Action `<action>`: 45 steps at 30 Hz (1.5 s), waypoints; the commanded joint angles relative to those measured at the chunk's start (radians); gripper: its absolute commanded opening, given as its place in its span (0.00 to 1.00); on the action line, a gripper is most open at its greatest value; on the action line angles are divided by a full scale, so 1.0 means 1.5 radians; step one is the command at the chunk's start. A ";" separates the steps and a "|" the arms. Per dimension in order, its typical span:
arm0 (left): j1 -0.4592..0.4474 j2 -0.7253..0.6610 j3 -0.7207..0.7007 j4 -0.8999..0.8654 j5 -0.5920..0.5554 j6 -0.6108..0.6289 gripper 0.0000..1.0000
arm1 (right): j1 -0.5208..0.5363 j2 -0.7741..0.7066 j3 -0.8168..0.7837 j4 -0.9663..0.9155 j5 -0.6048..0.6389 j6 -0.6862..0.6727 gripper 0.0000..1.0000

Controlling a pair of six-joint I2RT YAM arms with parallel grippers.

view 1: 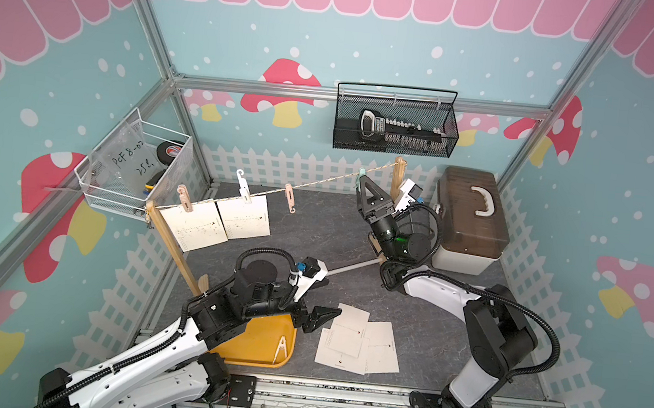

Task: Remove the postcards from the strings
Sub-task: Remove the clamp from the clothesline.

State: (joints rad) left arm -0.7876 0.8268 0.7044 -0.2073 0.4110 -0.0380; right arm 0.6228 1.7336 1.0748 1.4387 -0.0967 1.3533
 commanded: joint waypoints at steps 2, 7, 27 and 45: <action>0.002 0.001 -0.005 0.008 -0.002 0.004 0.89 | 0.005 0.015 0.022 0.036 -0.016 0.013 0.99; 0.003 0.000 -0.005 0.008 -0.002 0.004 0.89 | 0.006 0.019 0.036 0.036 -0.040 0.012 0.98; 0.003 0.029 -0.001 -0.001 0.016 -0.007 0.90 | 0.006 -0.038 -0.029 0.036 -0.045 -0.015 0.63; 0.003 0.046 0.002 -0.003 0.021 -0.010 0.90 | 0.005 -0.051 -0.029 0.036 -0.052 -0.020 0.35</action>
State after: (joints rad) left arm -0.7876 0.8909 0.7044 -0.2085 0.4232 -0.0490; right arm 0.6239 1.6871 1.0351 1.4448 -0.1589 1.3144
